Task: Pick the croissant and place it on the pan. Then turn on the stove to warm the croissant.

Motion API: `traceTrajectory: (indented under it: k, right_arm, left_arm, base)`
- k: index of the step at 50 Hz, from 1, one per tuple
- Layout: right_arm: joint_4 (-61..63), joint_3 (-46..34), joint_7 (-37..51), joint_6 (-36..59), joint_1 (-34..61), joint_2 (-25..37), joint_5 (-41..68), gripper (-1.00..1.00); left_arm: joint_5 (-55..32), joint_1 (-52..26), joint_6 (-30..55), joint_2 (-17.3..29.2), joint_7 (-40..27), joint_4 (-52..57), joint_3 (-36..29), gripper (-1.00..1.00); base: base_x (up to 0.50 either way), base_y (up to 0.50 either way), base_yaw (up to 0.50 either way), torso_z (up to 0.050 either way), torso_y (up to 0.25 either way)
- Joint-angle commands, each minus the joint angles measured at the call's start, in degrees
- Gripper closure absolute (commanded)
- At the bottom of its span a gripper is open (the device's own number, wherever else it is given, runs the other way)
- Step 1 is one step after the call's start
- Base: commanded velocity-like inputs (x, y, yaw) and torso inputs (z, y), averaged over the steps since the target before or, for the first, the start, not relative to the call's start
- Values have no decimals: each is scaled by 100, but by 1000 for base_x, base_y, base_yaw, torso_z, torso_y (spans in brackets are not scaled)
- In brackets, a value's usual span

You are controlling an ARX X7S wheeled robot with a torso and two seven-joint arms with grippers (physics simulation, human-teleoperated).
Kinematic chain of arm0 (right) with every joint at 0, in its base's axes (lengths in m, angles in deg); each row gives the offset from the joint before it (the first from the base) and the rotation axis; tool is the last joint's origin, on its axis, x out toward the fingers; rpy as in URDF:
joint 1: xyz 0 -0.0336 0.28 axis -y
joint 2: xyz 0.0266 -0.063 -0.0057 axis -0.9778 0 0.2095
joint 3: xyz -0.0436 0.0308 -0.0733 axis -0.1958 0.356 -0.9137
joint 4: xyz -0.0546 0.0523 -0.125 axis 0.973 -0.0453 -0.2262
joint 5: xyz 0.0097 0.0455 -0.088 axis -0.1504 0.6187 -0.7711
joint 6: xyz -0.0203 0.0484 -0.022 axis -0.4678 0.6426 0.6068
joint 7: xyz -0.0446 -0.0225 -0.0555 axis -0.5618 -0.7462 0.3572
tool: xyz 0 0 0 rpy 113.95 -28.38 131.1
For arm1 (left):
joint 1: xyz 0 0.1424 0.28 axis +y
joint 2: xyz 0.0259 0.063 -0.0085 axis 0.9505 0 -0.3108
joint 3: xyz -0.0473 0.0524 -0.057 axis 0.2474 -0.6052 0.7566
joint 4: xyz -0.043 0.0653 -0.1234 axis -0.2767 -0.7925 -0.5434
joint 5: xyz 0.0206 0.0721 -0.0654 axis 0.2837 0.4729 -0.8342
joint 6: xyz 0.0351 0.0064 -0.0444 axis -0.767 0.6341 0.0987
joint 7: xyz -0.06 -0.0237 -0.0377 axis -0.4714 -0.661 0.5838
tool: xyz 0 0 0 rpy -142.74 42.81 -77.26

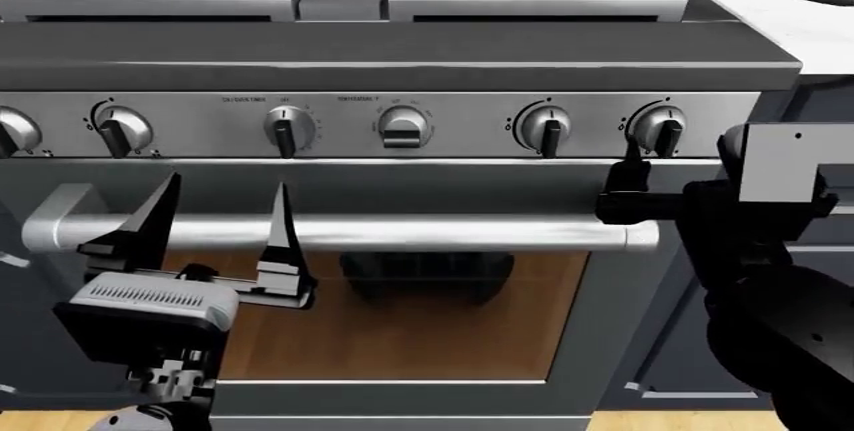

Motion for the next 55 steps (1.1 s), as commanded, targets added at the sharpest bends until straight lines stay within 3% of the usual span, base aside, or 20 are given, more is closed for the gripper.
traceTrajectory:
  k: [1, 9, 10, 55]
  right_arm:
    - [-32, -14, -5, -10, 3, -15, -26, -100]
    - [-63, -61, -55, -4, 38, -42, -52, -100]
    - [-61, -66, -63, -2, 40, -42, -51, 100]
    - [248, -369, -160, 203, 209, 188, -384, 100]
  left_arm:
    - [-8, -6, -4, 10, -13, -10, -10, -100]
    - [-21, -6, -7, 18, -17, -23, -18, -100]
    - [-22, -7, -6, 19, -18, -25, -20, -100]
    - [-40, -19, -26, 51, -69, -55, -70, -100]
  base:
    - [0, 0, 0, 0, 0]
    - [0, 0, 0, 0, 0]
    - [0, 0, 0, 0, 0]
    - [0, 0, 0, 0, 0]
